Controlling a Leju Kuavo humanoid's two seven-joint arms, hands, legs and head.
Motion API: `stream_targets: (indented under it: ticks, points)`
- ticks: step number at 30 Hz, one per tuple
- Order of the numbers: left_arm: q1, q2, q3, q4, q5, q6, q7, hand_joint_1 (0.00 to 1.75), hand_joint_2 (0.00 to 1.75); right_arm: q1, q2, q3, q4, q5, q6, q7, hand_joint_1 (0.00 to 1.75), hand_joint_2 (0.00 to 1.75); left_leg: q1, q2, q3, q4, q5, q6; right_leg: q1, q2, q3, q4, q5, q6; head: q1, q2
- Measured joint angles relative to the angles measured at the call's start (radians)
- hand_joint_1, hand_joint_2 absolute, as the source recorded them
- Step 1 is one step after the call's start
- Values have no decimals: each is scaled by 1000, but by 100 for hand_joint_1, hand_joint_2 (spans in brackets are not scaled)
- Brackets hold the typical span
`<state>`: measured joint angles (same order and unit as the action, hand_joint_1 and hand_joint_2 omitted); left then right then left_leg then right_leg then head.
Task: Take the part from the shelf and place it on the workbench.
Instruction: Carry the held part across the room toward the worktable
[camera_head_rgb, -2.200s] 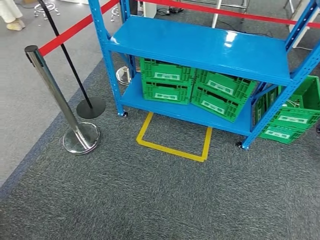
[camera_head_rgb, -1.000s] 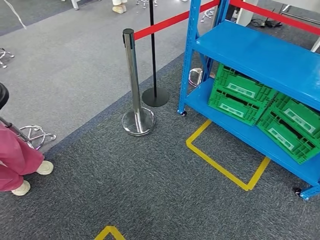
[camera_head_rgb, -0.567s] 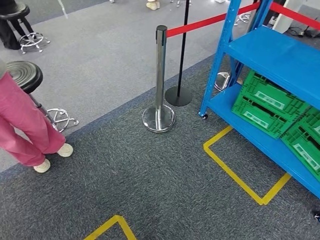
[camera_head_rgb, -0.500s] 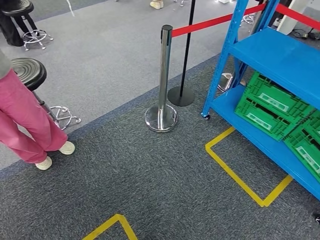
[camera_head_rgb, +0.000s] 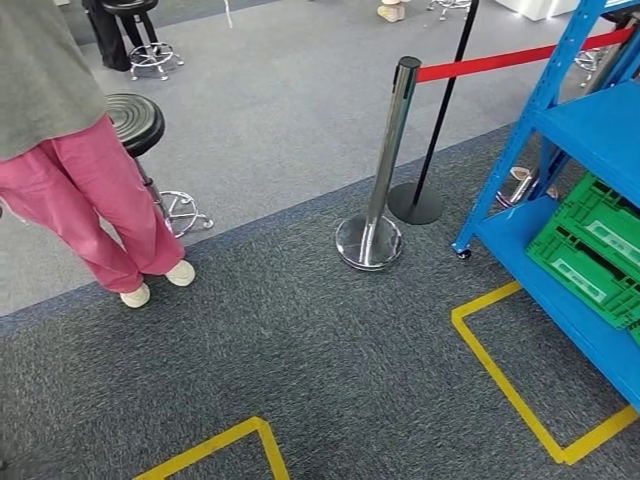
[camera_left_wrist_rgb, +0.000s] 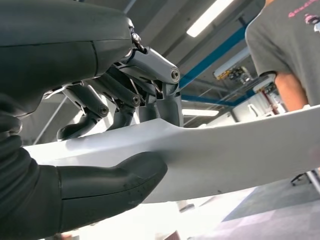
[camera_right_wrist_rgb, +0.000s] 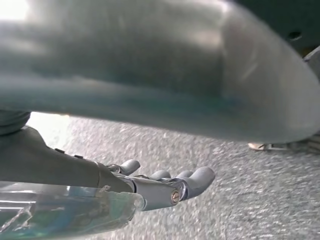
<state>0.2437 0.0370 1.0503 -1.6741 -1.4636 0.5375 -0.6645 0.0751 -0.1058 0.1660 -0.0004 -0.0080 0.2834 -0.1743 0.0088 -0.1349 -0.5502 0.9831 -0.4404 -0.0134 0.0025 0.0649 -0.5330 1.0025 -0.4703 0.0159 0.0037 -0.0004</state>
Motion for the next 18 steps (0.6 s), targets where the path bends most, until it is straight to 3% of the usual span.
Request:
stream_targets:
  ticks: [1, 2, 4, 5, 7, 8, 9, 11, 13, 15, 16, 18]
  points:
    - [1, 2, 0, 2, 0, 0, 0, 175, 175, -1, 0, 1, 0, 0, 0, 0, 0, 0, 2, 8, -5, 4, -2, -6, 0, -12, 2, -5, 4, -5, 0, 0]
    - [1, 3, 0, 4, 1, 1, 0, 175, 175, -1, 0, 2, 0, 0, 0, -1, 0, 0, 1, 30, -16, 22, -15, -11, 0, -25, 4, -11, 8, -10, -2, 0]
    - [-3, 5, -2, 9, 1, 1, 0, 175, 175, 0, 0, 4, 0, 0, 0, -2, 0, 0, -1, 93, -62, 118, -73, -19, -1, -52, 5, -18, 12, -17, -5, 0]
    - [-5, 6, -3, 11, 1, 2, 0, 175, 175, 1, 0, 5, 0, 0, 0, -2, 0, 0, 0, 112, -94, 186, -107, -24, 0, -66, 5, -19, 11, -20, -6, 0]
    - [-5, 6, -5, 16, 1, 2, 0, 175, 175, 3, 0, 6, 1, 0, 0, -2, 0, 0, 3, 121, -137, 275, -134, -32, 1, -94, 3, -18, 10, -21, -6, 0]
    - [-4, 6, -6, 19, 1, 3, 0, 175, 175, 2, 0, 6, 1, -1, 0, -2, 0, 0, 5, 123, -132, 268, -120, -34, 1, -107, 4, -18, 9, -20, -6, 0]
    - [-4, 7, -6, 21, 2, 3, 0, 175, 175, 2, 0, 6, 1, -1, 0, -2, 0, 0, 7, 129, -108, 223, -90, -36, 1, -120, 5, -18, 8, -18, -6, 0]
    - [-5, 10, -8, 24, 4, 6, 1, 175, 175, 2, 0, 6, 1, -5, 0, -3, 0, 0, 7, 166, -32, 86, -31, -38, 4, -143, 9, -14, 2, -10, -7, 0]
    - [-5, 13, -9, 26, 8, 7, 1, 175, 175, 4, 1, 6, 1, -12, -1, -3, 0, 0, 5, 190, 9, 6, -11, -24, 10, -161, 9, -10, -6, 1, -5, 0]
    - [2, 14, -7, 26, 14, 8, 2, 175, 175, 4, 2, 6, 1, -20, -4, -3, 0, 0, 1, 172, 10, -1, -13, -4, 9, -180, 14, -12, -11, 11, -3, 0]
    - [6, 14, -4, 26, 16, 7, 2, 175, 175, 3, 5, 6, 1, -23, -7, -3, 0, 0, 1, 162, 10, -2, -12, 3, 7, -176, 17, -9, -17, 17, -3, 0]
    - [8, 15, 2, 27, 19, 7, 1, 175, 175, 5, 11, 6, 1, -29, -11, -3, 0, 0, 3, 143, 10, -3, -8, 16, 1, -133, -1, 44, -55, 26, -1, 0]
